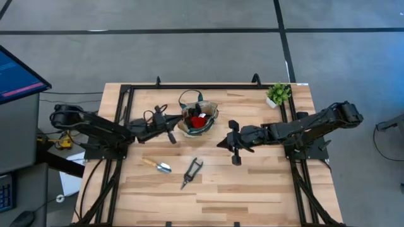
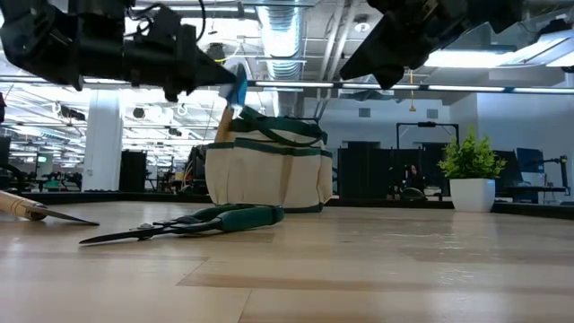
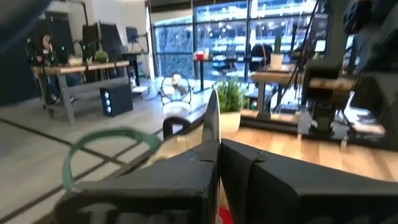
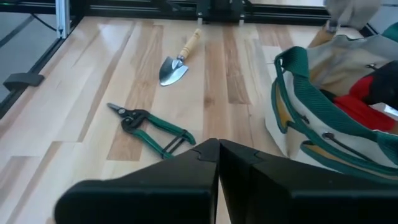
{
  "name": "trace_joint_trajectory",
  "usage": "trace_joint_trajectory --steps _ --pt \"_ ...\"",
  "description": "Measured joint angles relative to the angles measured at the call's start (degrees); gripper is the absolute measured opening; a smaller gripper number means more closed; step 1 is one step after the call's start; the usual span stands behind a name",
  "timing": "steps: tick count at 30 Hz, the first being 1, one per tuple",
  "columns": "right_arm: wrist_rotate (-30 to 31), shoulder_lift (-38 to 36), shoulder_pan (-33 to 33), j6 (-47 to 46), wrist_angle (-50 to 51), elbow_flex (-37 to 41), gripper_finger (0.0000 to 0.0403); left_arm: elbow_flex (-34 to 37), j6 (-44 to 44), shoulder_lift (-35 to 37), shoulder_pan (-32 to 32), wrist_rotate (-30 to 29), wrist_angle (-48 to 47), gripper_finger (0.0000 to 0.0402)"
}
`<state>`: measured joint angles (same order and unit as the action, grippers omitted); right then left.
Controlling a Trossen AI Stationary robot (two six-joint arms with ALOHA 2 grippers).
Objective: Pick & Place Garden tools in Gardening bag
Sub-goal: Put the brown right trowel into the brown gardening bag
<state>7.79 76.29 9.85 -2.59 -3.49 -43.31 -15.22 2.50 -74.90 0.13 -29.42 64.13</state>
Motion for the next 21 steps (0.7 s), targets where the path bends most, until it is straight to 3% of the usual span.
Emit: trace_joint_trajectory --steps 13,21 --pt "0.0 0.0 0.0 0.1 0.0 0.0 0.0000 -0.1 -1.5 -8.0 0.0 -1.3 0.5 0.0001" --pt "0.0 0.0 0.0 0.0 0.0 0.0 0.0000 2.1 -0.8 -7.9 -0.1 -8.9 0.4 0.0001"
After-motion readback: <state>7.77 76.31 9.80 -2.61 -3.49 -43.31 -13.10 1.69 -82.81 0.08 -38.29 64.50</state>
